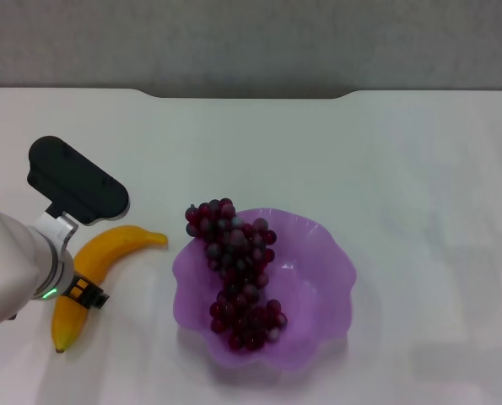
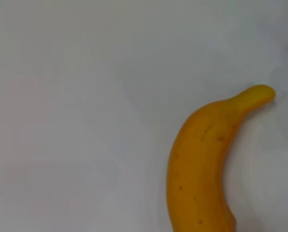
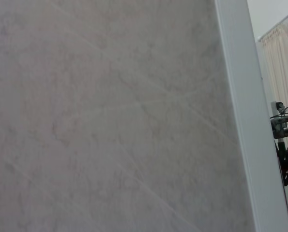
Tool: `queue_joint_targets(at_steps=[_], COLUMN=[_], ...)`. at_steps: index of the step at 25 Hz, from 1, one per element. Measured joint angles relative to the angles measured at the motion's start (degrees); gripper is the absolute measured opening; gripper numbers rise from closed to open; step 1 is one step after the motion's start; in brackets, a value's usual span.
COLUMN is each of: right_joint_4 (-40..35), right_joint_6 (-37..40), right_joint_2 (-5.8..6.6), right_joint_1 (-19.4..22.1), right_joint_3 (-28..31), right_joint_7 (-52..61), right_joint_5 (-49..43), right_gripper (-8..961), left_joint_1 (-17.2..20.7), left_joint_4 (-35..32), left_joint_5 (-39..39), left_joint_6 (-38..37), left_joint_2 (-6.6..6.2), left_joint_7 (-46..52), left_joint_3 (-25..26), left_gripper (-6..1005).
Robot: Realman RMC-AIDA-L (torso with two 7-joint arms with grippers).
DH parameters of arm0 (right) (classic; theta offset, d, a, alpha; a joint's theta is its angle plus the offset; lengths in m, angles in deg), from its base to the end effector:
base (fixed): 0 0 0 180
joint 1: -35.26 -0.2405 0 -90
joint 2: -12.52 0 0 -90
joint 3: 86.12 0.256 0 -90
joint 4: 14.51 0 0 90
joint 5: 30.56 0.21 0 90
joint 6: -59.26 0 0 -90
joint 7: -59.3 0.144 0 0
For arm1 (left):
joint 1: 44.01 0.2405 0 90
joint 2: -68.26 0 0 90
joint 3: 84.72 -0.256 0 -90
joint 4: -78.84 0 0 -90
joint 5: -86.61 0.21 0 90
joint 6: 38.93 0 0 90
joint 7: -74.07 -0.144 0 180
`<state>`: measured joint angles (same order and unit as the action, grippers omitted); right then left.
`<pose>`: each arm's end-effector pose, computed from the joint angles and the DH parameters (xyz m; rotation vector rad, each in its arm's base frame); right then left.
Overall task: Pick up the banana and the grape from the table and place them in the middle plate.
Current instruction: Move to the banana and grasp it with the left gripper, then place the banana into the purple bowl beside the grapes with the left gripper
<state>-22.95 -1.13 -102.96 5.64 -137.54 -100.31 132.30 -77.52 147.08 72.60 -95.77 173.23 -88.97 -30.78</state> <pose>0.3588 0.3740 0.0821 -1.3098 0.6091 0.7240 -0.2555 0.3665 -0.0320 -2.0491 -0.7859 0.6558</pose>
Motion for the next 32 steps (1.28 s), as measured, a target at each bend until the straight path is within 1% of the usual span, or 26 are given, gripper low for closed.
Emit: queue_joint_targets(at_steps=[4, 6, 11, 16, 18, 23, 26, 28, 32], right_joint_4=[0.19, 0.45, 1.11, 1.41, 1.41, 1.42, 1.42, 1.42, 1.42], right_joint_6=[-0.04, -0.23, -2.14, -2.54, -2.55, -2.55, -2.53, -2.46, -2.16], right_joint_2=[-0.01, -0.01, 0.02, 0.11, 0.16, 0.17, 0.17, 0.17, 0.17], right_joint_1=[0.02, 0.02, -0.02, -0.03, -0.03, 0.04, 0.12, 0.14, 0.20], right_joint_3=[0.00, 0.00, 0.08, 0.09, 0.06, 0.02, 0.00, 0.00, 0.00], right_joint_7=[0.00, 0.00, 0.53, 0.58, 0.59, 0.61, 0.61, 0.61, 0.61], right_joint_5=[0.03, 0.19, 0.28, 0.12, 0.11, 0.08, 0.07, 0.07, -0.01], right_gripper=[879, 879, 879, 880, 880, 879, 879, 879, 879], left_joint_1=[-0.01, -0.03, -0.16, -0.05, 0.48, 3.10, 5.62, 6.89, 8.42], left_joint_4=[0.31, 0.11, -0.26, -0.07, 0.90, 5.83, 11.40, 15.46, 23.94], left_joint_5=[0.24, 1.16, 1.60, 2.00, 3.16, 7.98, 9.99, 10.52, 10.80], left_joint_6=[0.00, -0.14, -0.41, -0.26, -0.29, -1.13, -1.36, -2.07, -6.07], left_joint_2=[0.31, 0.73, 1.03, 1.11, 1.14, 1.68, 1.67, 1.28, -0.24], left_joint_7=[0.01, 0.05, 0.06, 0.09, 0.12, 0.15, 0.14, 0.14, 0.07], left_joint_3=[0.21, 0.64, 0.82, 1.30, 1.88, 5.09, 7.58, 8.83, 9.21], left_gripper=[771, 770, 591, 501, 500, 499, 498, 498, 497])
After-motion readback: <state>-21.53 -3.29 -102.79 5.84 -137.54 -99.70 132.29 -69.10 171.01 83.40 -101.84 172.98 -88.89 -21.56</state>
